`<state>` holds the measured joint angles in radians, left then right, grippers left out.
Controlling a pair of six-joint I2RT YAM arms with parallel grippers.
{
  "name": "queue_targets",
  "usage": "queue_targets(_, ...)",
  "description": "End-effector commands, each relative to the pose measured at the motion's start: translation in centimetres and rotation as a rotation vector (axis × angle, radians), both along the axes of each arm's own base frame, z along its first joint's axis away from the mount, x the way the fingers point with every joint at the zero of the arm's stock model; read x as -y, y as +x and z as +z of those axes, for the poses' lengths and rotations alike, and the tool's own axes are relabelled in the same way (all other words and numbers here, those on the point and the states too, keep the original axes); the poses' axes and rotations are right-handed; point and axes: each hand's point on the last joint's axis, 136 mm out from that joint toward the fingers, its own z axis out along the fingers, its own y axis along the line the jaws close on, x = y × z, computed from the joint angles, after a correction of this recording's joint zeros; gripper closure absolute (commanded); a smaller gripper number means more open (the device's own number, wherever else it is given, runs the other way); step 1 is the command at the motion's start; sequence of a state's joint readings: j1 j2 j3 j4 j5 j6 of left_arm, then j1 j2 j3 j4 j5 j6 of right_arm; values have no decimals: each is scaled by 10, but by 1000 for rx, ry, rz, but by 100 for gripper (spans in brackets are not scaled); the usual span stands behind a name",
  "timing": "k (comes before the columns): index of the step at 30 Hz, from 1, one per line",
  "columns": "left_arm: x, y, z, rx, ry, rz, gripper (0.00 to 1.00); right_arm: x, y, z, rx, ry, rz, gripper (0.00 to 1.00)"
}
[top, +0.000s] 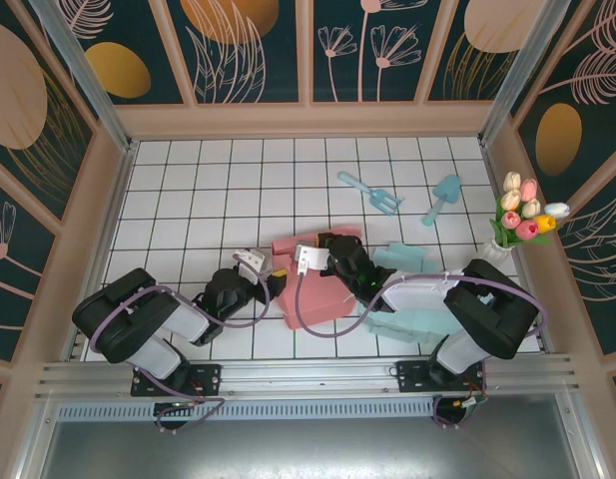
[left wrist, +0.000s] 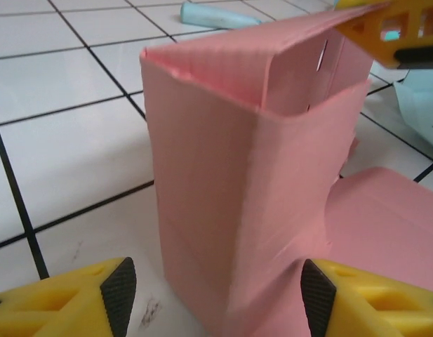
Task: Fold the paper box
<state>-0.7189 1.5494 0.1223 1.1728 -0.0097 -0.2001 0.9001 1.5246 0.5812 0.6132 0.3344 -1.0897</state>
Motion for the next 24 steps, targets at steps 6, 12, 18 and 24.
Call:
queue_targets(6,15,12,5,-13,-53,-11,39,2,-8,-16,-80,-3,10,100)
queue_targets(12,33,18,1,-20,-48,-46,42,1,-9,-17,-86,-1,11,100)
queue_targets(18,46,22,-17,-30,36,-33,42,0,-7,-19,-93,-2,-6,100)
queue_targets(24,55,23,-29,-43,77,-42,41,-1,-3,-19,-107,0,-32,100)
